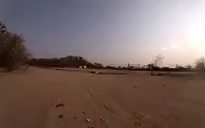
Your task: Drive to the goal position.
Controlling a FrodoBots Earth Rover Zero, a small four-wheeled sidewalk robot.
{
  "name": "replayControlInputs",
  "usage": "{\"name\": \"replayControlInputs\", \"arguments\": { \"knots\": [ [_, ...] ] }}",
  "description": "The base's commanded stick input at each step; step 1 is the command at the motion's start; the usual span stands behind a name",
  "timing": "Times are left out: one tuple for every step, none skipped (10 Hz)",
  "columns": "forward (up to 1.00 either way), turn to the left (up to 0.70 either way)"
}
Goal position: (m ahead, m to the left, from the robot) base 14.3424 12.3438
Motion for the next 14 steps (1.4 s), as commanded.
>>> {"name": "replayControlInputs", "arguments": {
  "knots": [
    [0.7, 0.0],
    [0.7, 0.0],
    [0.7, 0.0],
    [0.7, 0.0],
    [0.7, 0.0],
    [0.7, 0.0],
    [0.7, 0.35],
    [0.7, 0.35],
    [0.7, 0.35],
    [0.7, 0.35],
    [0.7, 0.35],
    [0.7, 0.03],
    [0.7, 0.01],
    [0.7, 0.0]
  ]
}}
